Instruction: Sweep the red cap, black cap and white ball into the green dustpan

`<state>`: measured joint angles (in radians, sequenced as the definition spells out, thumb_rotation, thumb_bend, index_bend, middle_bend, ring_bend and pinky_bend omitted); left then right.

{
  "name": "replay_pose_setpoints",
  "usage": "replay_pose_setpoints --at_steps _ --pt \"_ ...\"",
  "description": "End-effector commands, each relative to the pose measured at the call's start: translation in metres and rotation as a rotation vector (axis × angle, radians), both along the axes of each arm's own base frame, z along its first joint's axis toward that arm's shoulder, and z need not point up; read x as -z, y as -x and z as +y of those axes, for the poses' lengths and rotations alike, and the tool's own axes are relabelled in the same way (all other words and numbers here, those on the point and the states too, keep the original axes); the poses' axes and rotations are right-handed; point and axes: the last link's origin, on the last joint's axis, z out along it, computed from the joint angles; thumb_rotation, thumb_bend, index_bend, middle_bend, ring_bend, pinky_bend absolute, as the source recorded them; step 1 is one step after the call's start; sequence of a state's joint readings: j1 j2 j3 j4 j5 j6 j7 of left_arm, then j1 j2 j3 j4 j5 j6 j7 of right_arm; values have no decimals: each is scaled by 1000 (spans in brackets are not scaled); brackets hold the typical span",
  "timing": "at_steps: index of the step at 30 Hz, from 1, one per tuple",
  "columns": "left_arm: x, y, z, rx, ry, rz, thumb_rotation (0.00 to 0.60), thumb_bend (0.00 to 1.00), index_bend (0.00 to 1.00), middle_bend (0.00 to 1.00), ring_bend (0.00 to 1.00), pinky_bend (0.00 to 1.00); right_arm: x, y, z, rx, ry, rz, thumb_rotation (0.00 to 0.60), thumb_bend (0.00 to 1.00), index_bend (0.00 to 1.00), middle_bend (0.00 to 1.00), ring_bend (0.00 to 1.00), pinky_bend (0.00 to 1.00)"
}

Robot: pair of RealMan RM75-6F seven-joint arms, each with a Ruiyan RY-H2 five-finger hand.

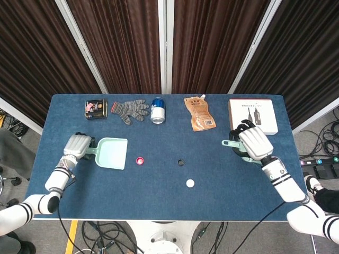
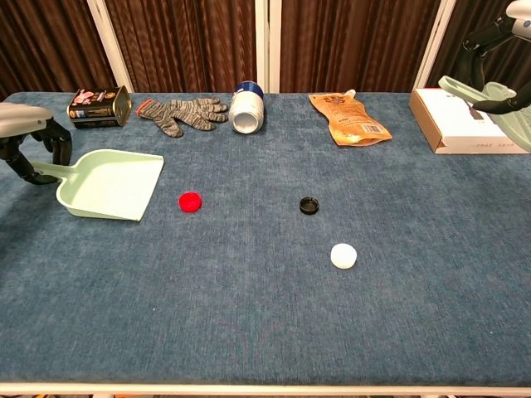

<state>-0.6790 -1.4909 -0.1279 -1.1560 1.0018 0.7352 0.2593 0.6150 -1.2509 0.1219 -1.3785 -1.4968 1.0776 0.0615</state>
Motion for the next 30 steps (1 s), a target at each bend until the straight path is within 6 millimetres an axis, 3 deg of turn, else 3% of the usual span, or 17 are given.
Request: replay_pose_setpoints --at_steps 1,17,23,30 --pt "1 0 1 5 -5 -1 600 312 517 474 332 243 0 0 1 1 -2 0 600 428 711 640 318 188" --pt "-3 -15 7 77 67 52 600 371 544 500 340 247 13 -5 8 1 -73 -71 600 433 713 640 327 187" --pt "-3 -29 9 118 101 81 600 377 551 509 341 247 44 -15 11 13 -200 -181 600 467 720 641 328 187" --pt "-1 -44 12 146 131 95 600 378 551 508 341 247 98 -43 16 -37 -343 -285 600 473 721 643 325 172"
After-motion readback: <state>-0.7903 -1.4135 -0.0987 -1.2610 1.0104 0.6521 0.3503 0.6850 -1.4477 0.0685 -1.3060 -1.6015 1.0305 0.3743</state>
